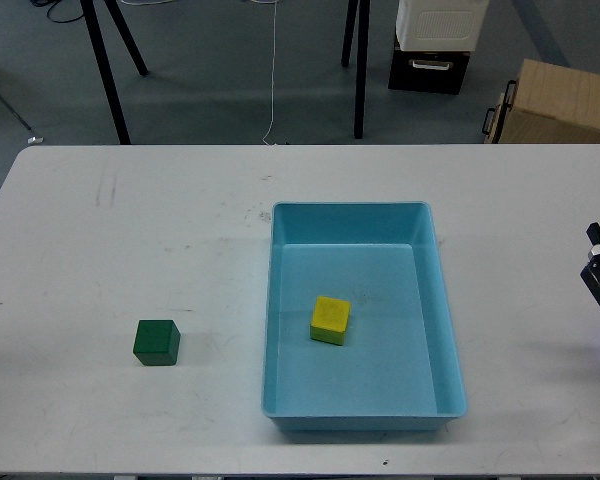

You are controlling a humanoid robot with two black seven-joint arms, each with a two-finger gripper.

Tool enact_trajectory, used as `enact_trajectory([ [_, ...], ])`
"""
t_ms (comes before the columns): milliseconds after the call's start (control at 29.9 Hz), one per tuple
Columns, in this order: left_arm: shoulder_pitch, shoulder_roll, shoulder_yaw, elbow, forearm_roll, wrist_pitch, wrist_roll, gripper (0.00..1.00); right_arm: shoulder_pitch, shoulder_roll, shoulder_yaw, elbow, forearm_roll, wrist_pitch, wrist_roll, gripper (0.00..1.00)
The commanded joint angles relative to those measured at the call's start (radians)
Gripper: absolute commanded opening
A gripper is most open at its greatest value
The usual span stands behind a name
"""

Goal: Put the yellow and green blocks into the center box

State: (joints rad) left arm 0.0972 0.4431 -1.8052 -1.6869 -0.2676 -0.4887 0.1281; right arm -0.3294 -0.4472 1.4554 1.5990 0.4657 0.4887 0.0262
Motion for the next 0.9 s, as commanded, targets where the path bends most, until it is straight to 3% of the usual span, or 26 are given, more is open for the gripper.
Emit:
enact_trajectory([
  [0, -0.052, 0.135, 0.027, 0.0, 0.094, 0.0, 0.004, 1.0, 0.004, 0.042, -0.004, -0.002, -0.027, 0.0, 0.0, 1.0],
  [234, -0.238, 0.348, 0.263, 0.001, 0.195, 0.005, 0.007, 1.0, 0.009, 0.067, -0.027, -0.005, -0.047, 0.0, 0.0, 1.0],
  [401, -0.374, 0.456, 0.467, 0.001, 0.264, 0.007, 0.07, 1.0, 0.009, 0.079, -0.024, -0.005, -0.052, 0.0, 0.0, 1.0],
  [868, -1.051, 0.49, 1.308, 0.11, 0.465, 0.022, 0.169, 1.0, 0.007, 0.124, -0.026, -0.013, -0.09, 0.0, 0.0, 1.0],
])
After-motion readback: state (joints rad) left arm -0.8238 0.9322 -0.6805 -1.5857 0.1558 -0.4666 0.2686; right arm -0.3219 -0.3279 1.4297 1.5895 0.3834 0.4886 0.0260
